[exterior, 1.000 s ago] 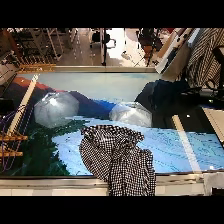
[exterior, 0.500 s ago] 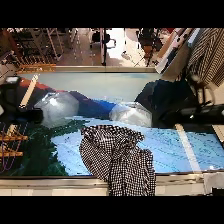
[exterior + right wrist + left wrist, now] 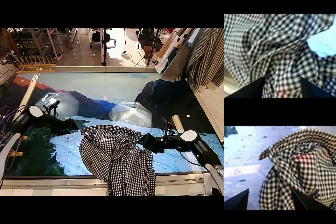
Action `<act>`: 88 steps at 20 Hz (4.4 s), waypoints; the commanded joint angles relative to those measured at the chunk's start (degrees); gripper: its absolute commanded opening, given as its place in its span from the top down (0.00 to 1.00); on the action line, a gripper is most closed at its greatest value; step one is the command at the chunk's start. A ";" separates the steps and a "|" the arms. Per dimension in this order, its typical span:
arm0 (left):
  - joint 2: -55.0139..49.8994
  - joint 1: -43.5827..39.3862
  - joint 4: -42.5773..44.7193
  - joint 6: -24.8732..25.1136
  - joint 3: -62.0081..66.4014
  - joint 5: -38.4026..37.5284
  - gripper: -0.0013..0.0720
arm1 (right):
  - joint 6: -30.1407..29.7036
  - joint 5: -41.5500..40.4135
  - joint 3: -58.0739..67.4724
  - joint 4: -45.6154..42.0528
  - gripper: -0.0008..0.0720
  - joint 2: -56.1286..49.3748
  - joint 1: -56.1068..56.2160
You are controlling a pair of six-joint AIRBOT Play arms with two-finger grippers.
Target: Fold the clothes and pants, and hang the long-sleeved shirts on hangers.
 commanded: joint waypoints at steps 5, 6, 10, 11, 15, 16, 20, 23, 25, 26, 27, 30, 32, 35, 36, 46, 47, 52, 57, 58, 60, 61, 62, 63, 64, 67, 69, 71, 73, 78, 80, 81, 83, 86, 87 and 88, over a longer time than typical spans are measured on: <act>-10.27 -4.68 -11.78 3.06 1.25 10.10 0.20 | 2.36 -7.54 6.69 1.49 0.28 -16.57 -0.02; -11.56 -5.79 -12.04 2.99 2.25 11.23 0.27 | 2.45 -8.24 8.17 1.49 0.29 -18.58 0.00; -14.29 -7.69 -16.92 3.13 5.44 14.10 0.96 | 2.86 -8.66 13.49 0.20 0.93 -23.96 1.09; -14.05 -7.17 -17.27 3.30 6.51 13.07 0.96 | 2.84 -8.55 14.67 -0.26 0.95 -24.20 1.70; -10.05 -1.44 -17.29 6.08 18.51 0.24 0.97 | -0.81 1.55 33.18 -8.22 0.95 -20.90 2.54; -8.35 0.26 -17.75 6.01 23.50 -1.86 0.97 | -0.74 4.68 41.42 -11.28 0.95 -18.88 2.62; -1.27 6.45 -22.32 5.86 46.77 -5.05 0.96 | 1.53 9.62 74.34 -24.61 0.96 -10.91 6.95; 4.79 7.63 -15.89 5.81 49.79 -9.20 0.96 | 1.77 9.44 81.59 -27.36 0.96 -7.04 12.70; 7.43 6.38 -11.32 3.87 45.24 -13.51 0.96 | 1.79 9.03 76.85 -27.54 0.95 -6.71 16.90; 8.24 5.55 -10.03 3.67 42.18 -14.62 0.96 | 1.77 7.65 73.16 -27.69 0.95 -7.45 19.26; 9.07 5.07 -8.52 3.63 38.40 -14.80 0.96 | 1.79 5.95 69.68 -27.78 0.95 -8.63 21.51; 10.60 5.11 -2.32 1.95 27.21 -16.65 0.37 | 3.52 -0.96 60.63 -28.63 0.95 -14.38 26.23; 10.71 7.72 6.27 2.47 22.03 -22.34 0.10 | 5.68 -3.30 57.86 -28.70 0.95 -18.29 27.12; 13.18 16.72 26.29 2.32 15.65 -24.92 0.11 | 5.46 -3.13 57.33 -28.74 0.95 -22.71 27.85; 14.56 20.65 33.33 1.60 13.55 -23.91 0.11 | 5.16 -3.13 57.33 -28.79 0.95 -23.56 28.02; 15.61 43.28 22.08 11.89 -4.57 0.07 0.35 | 3.28 -7.04 57.35 -27.91 0.95 -25.11 28.24; 14.08 42.25 21.75 12.33 -4.57 1.38 0.35 | 3.30 -5.81 57.35 -27.69 0.95 -25.11 28.26; 10.67 41.24 25.77 11.43 -4.57 7.06 0.35 | 3.32 -2.25 57.35 -27.74 0.95 -25.11 29.51; 9.99 41.18 26.84 11.21 -4.57 9.01 0.90 | 3.34 -2.34 57.35 -27.76 0.95 -25.11 30.51; 9.99 41.18 26.73 11.21 -4.57 9.01 0.90 | 3.34 -2.32 57.33 -27.67 0.95 -25.09 30.56; 10.03 41.18 26.69 11.23 -4.57 9.01 0.93 | 3.34 -2.32 57.33 -27.71 0.95 -25.11 30.64; 10.12 41.18 26.71 11.30 -4.57 8.98 0.96 | 3.34 -2.34 57.35 -27.74 0.95 -25.11 30.73; 10.34 41.18 26.69 11.50 -4.55 9.01 0.96 | 3.34 -2.34 57.35 -27.74 0.95 -25.11 30.75; 10.78 41.18 26.67 11.91 -4.50 9.01 0.96 | 3.34 -2.34 57.35 -27.76 0.95 -25.11 30.84; 11.39 41.18 25.57 13.84 -4.42 9.01 0.96 | 3.34 -2.34 57.35 -27.74 0.95 -25.11 30.86; 14.23 41.18 17.53 21.64 -1.90 8.31 0.96 | 3.37 -2.34 57.35 -27.71 0.95 -25.11 30.86; 16.61 41.18 10.14 26.34 1.68 7.30 0.96 | 3.39 -2.43 57.35 -27.76 0.95 -25.09 30.84; 19.12 41.18 -1.57 31.67 6.05 3.85 0.96 | 3.39 -3.06 57.42 -29.05 0.95 -25.09 30.84; 20.92 41.18 -16.81 42.93 8.70 -2.84 0.96 | 3.39 -3.98 57.64 -32.70 0.95 -24.72 30.47; 18.18 34.29 -35.87 72.46 8.81 -26.34 0.96 | 0.09 -2.03 58.84 -42.16 0.95 -21.00 27.32; 14.97 29.14 -33.70 72.72 8.81 -28.13 0.96 | -10.54 -1.99 59.12 -43.23 0.95 -18.01 26.86; 13.18 26.58 -34.01 72.74 8.81 -28.15 0.96 | -16.57 -1.77 59.19 -43.23 0.95 -16.61 26.88; 10.16 22.40 -34.14 72.76 8.81 -28.30 0.96 | -24.15 -0.85 59.19 -43.23 0.95 -14.32 26.88; 7.48 19.06 -34.38 72.74 8.81 -30.40 0.96 | -24.76 -0.85 59.17 -44.65 0.95 -13.51 26.86; 7.37 18.91 -34.77 72.72 8.81 -31.63 0.96 | -24.20 -1.07 59.17 -45.16 0.95 -13.73 26.86; 7.50 18.95 -35.50 72.72 8.81 -32.54 0.96 | -22.27 -1.66 59.17 -46.21 0.95 -14.05 26.86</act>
